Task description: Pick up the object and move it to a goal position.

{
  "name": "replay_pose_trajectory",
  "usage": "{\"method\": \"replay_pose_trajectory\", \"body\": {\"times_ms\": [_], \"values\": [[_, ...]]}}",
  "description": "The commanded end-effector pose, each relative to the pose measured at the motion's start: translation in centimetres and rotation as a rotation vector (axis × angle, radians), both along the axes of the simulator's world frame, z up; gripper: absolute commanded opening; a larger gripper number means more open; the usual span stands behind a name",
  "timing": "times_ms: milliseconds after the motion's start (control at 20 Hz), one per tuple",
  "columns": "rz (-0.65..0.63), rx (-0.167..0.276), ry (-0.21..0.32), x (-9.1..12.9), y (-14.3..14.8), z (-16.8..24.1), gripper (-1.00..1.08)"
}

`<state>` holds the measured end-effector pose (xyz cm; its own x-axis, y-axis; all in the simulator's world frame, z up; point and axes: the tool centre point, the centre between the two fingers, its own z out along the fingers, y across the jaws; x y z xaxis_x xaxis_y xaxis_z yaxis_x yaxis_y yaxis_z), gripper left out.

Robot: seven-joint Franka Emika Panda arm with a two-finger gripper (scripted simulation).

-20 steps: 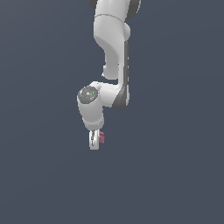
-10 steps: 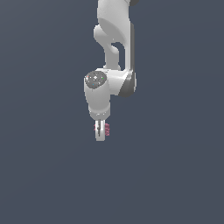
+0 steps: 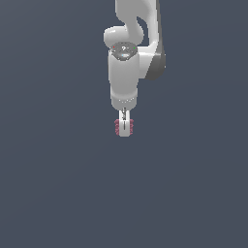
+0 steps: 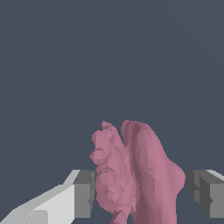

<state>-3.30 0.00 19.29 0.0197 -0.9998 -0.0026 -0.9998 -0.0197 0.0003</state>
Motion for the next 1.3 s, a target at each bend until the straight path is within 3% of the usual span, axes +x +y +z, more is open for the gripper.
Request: {"method": "replay_pose_trajectory", "body": {"times_ms": [0,700,1250], "values": [[0.0,-0.001,0.0,-1.0,1.4,2.3,-1.0],[-0.001,-0.006,-0.002,-5.9,9.0,15.3,-1.0],[0.0,-0.003,-0.001,-7.8,12.5,20.9,-1.0]]}}
